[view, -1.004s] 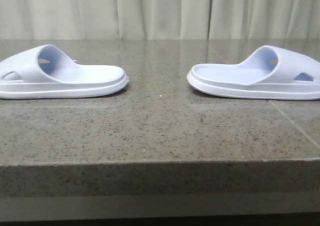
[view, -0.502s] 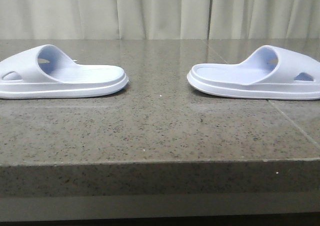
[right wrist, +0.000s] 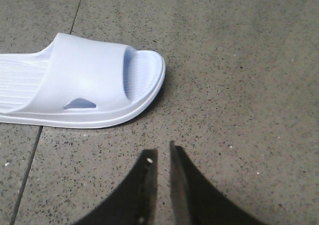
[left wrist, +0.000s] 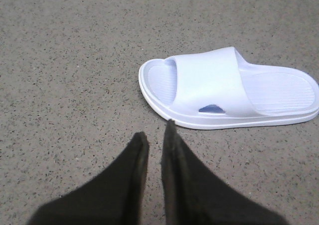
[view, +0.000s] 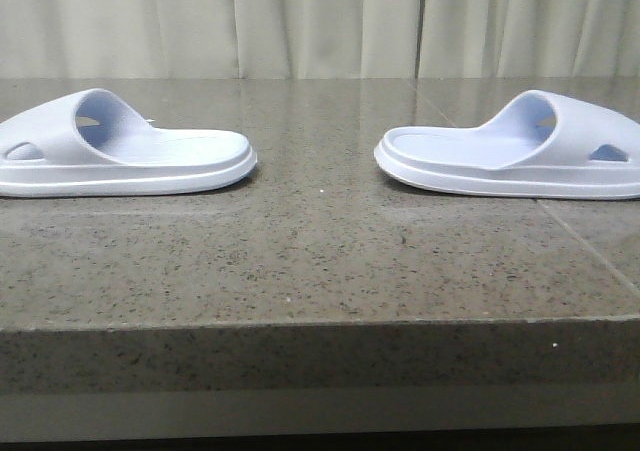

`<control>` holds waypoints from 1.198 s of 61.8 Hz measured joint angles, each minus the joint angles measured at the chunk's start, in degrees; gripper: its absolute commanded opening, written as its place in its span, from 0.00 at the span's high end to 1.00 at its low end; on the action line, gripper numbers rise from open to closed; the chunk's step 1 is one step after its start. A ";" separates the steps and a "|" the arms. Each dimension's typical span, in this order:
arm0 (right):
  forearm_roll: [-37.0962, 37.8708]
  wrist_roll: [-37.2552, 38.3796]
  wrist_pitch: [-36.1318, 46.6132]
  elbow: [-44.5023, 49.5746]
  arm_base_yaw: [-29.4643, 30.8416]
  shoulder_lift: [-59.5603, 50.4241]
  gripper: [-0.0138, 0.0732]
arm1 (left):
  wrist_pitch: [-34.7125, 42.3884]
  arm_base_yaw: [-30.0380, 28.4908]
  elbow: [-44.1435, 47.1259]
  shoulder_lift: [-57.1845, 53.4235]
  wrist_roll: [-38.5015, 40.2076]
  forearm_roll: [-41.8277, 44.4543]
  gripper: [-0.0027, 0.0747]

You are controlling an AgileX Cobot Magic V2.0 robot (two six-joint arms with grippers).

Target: Insert blue slippers together front up

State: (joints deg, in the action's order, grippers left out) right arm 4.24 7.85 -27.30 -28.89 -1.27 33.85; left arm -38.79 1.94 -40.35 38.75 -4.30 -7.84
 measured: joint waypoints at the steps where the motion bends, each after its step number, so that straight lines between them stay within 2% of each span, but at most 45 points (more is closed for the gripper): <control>1: 0.00 0.00 0.00 0.00 0.00 0.00 0.46 | 0.00 0.00 0.00 0.18 0.00 0.00 0.53; 3: 0.00 0.00 0.00 0.00 0.00 0.00 0.42 | 0.00 0.00 0.00 0.56 0.00 0.00 0.45; 8: 0.00 0.00 -0.10 0.00 0.00 0.00 0.41 | 0.10 0.00 0.00 1.04 0.00 -0.10 0.38; 27: 0.00 0.00 -0.10 0.00 0.00 0.00 0.41 | -1.41 0.00 -1.90 5.44 0.00 -1.27 0.40; 41: 0.00 0.00 -0.10 0.00 0.00 0.00 0.41 | -10.60 0.00 -10.61 15.64 -0.10 -1.07 0.40; 47: 0.00 0.00 -0.10 0.00 0.00 0.00 0.41 | -13.25 -1.81 -14.11 21.12 -2.06 -2.31 0.40; 54: 0.00 0.00 -0.10 0.00 0.00 0.00 0.41 | -14.29 -6.33 -16.41 25.47 -7.22 -8.11 0.40; 66: 0.00 0.00 -0.10 0.00 0.00 0.00 0.41 | -15.38 -15.82 -18.52 32.87 -19.52 -23.97 0.40; 74: 0.00 0.00 -0.10 0.00 0.00 0.00 0.41 | -15.93 -18.63 -19.90 38.39 -25.06 -30.61 0.40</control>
State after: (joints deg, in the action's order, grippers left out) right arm 4.24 7.85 -27.40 -28.89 -1.27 33.85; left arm -54.73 -16.69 -60.25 77.13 -29.36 -38.46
